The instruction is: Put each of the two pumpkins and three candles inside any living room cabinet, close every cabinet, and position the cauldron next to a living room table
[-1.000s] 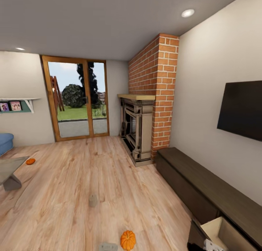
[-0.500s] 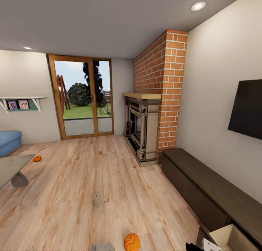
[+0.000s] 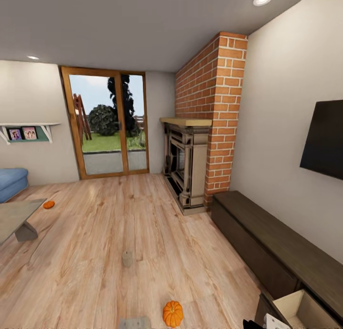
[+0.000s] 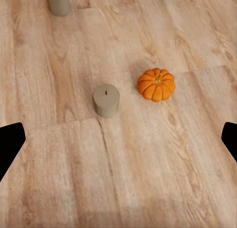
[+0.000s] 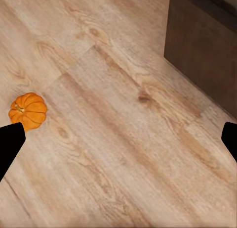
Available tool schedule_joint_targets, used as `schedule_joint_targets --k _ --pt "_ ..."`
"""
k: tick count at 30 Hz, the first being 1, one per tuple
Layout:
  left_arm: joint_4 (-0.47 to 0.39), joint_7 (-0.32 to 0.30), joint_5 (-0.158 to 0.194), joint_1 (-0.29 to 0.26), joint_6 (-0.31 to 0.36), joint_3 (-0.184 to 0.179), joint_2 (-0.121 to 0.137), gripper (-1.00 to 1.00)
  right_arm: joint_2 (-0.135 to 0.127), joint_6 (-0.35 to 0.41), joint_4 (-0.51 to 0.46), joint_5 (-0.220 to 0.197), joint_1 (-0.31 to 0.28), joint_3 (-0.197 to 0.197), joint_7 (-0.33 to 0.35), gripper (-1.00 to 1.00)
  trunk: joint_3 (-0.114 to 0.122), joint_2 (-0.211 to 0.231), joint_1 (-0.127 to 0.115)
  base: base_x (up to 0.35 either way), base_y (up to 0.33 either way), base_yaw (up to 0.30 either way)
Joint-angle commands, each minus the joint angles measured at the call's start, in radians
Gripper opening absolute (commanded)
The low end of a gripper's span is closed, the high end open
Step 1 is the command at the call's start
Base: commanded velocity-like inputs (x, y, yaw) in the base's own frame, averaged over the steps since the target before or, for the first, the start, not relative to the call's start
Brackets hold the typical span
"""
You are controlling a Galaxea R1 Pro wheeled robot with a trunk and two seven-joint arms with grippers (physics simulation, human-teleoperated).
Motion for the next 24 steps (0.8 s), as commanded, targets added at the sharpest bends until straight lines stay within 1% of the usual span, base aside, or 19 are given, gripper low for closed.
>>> schedule_joint_targets --k 1,5,10,17,21,24 --pt "-0.002 0.008 0.007 -0.001 0.004 -0.005 0.001 1.00 0.000 0.005 -0.002 -0.009 0.000 0.000 -0.004 1.00 -0.003 -0.001 0.000 0.000 0.048 0.000" --pt "-0.002 0.007 0.008 -0.001 0.003 -0.005 0.001 1.00 0.000 0.005 -0.001 -0.008 0.000 0.000 -0.004 1.00 -0.010 -0.001 0.000 0.000 0.145 0.000" --pt "-0.002 0.007 0.008 -0.001 0.002 -0.004 0.001 1.00 0.001 0.005 0.000 -0.008 0.000 0.003 -0.004 1.00 -0.018 -0.001 0.000 0.000 0.256 0.000" --pt "-0.001 0.007 0.008 -0.001 0.000 -0.004 0.001 1.00 0.001 0.005 0.001 -0.008 0.000 0.031 -0.004 1.00 -0.029 -0.001 0.000 0.000 0.287 0.000" --pt "-0.002 0.007 0.008 -0.001 -0.001 -0.005 0.001 1.00 0.001 0.003 0.001 -0.008 0.000 0.037 -0.003 1.00 -0.035 -0.001 0.000 0.000 0.280 0.000" --pt "-0.002 0.006 0.008 -0.001 -0.002 -0.005 0.001 1.00 0.001 -0.001 0.003 -0.007 0.000 0.050 -0.003 1.00 -0.036 -0.001 0.000 0.000 0.142 0.000"
